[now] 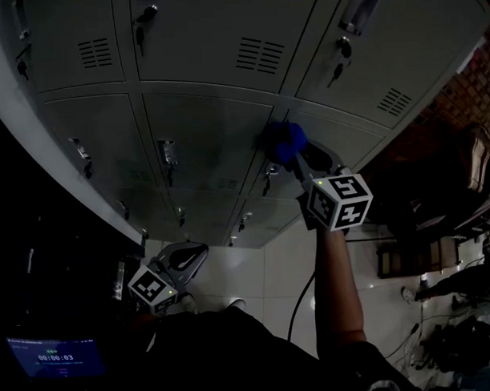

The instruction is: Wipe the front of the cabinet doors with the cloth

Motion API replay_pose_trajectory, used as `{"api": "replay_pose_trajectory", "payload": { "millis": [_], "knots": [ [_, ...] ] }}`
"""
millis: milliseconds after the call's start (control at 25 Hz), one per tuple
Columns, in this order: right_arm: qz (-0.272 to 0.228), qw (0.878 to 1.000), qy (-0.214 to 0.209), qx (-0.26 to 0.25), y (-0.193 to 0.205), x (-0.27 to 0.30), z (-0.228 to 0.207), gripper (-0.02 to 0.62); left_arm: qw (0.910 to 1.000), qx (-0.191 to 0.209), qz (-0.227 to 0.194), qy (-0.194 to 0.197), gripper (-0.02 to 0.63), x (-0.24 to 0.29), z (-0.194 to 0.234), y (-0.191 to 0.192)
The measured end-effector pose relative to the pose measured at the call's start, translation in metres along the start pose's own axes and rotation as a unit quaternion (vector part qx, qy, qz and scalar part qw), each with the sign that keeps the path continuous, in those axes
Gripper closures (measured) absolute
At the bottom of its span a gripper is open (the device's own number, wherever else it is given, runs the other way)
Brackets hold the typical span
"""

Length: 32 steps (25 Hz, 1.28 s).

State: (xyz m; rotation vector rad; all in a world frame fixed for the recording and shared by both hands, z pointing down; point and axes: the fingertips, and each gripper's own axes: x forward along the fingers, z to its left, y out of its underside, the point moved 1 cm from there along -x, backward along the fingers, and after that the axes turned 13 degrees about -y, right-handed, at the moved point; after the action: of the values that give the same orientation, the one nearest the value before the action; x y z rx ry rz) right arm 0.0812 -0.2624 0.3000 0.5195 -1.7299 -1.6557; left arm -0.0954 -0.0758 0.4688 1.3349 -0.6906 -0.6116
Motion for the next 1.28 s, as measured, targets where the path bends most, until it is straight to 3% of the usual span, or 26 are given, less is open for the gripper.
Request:
{"api": "replay_pose_trajectory", "payload": {
  "millis": [480, 1280],
  "knots": [
    [-0.035, 0.999, 0.030, -0.005, -0.015, 0.003, -0.030, 0.522, 1.0000, -0.004, 0.005, -0.001, 0.606, 0.008, -0.004, -0.007],
    [-0.041, 0.990, 0.134, 0.010, 0.006, -0.095, -0.124, 0.522, 0.9996, 0.003, 0.004, 0.027, 0.606, 0.037, -0.027, 0.000]
  ]
}}
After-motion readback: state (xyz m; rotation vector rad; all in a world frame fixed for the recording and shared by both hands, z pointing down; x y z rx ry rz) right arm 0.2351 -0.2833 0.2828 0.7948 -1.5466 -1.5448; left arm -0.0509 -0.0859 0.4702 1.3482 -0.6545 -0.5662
